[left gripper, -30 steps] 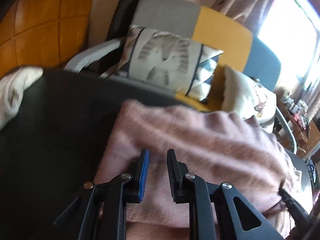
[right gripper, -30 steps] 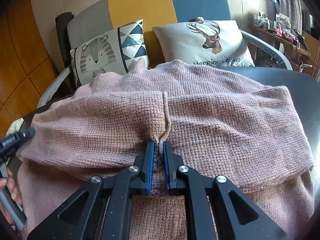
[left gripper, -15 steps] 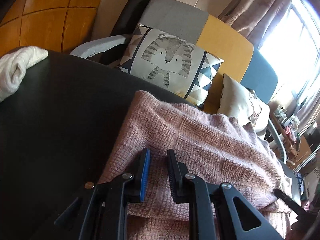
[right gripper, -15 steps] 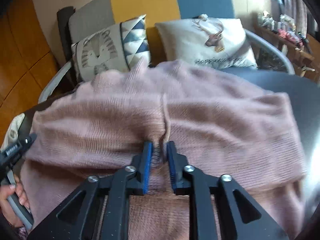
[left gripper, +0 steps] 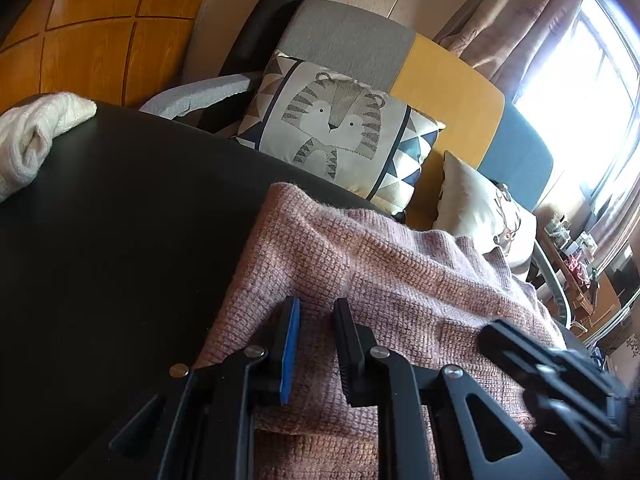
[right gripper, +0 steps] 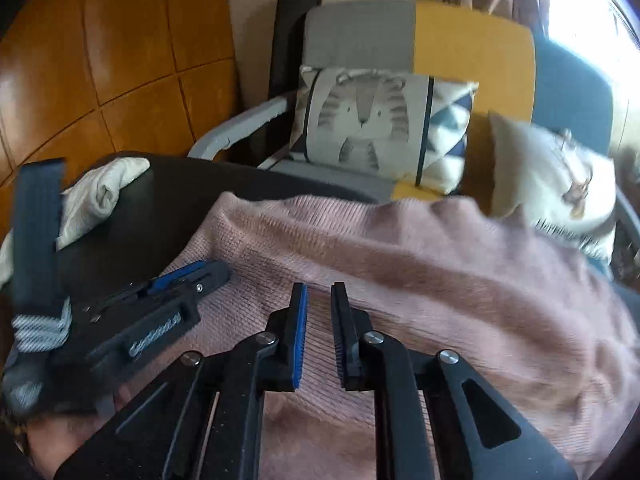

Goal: Fold clothes
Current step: 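Release the left tool and smooth the folded sweater with the right tool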

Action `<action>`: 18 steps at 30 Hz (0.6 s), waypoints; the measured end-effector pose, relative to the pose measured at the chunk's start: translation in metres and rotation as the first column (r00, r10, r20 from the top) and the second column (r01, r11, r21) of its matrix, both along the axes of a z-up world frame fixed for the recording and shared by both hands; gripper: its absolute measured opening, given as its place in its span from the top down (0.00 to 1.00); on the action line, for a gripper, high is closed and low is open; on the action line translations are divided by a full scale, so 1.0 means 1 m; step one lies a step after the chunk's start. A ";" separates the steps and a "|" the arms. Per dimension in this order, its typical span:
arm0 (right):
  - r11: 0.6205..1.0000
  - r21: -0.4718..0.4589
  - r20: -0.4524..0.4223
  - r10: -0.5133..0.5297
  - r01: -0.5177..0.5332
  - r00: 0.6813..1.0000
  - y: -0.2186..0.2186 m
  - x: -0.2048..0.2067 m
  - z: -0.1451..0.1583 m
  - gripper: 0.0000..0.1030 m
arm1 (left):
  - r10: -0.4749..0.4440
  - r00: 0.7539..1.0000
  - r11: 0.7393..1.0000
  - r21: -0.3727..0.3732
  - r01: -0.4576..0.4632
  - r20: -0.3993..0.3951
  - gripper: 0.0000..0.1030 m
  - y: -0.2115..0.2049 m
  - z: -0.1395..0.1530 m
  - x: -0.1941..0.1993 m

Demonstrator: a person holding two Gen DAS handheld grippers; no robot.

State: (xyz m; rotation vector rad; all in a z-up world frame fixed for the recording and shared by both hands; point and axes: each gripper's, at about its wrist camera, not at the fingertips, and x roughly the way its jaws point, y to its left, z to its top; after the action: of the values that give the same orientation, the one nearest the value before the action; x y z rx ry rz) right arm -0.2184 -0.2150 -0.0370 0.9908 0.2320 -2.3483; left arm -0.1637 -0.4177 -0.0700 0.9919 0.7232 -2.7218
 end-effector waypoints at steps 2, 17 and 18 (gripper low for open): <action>0.999 0.017 0.064 -0.035 0.034 0.997 0.002 -0.012 -0.013 0.87 | 0.000 1.000 1.000 0.000 0.000 -0.003 0.83 0.000 0.000 0.000; 0.990 -0.033 0.110 -0.132 0.136 0.985 0.070 -0.031 -0.009 0.95 | -0.002 1.000 1.000 -0.004 0.002 -0.006 0.83 0.000 -0.001 0.000; 0.989 -0.025 0.105 -0.140 0.144 0.984 0.074 -0.033 -0.008 0.95 | -0.002 1.000 1.000 -0.005 0.002 -0.006 0.83 0.000 -0.001 0.000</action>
State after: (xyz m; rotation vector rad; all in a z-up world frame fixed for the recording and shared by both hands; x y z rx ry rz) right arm -0.2518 -0.1409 -0.0455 1.1430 0.0845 -2.4112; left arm -0.1639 -0.4173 -0.0711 0.9842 0.7164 -2.7278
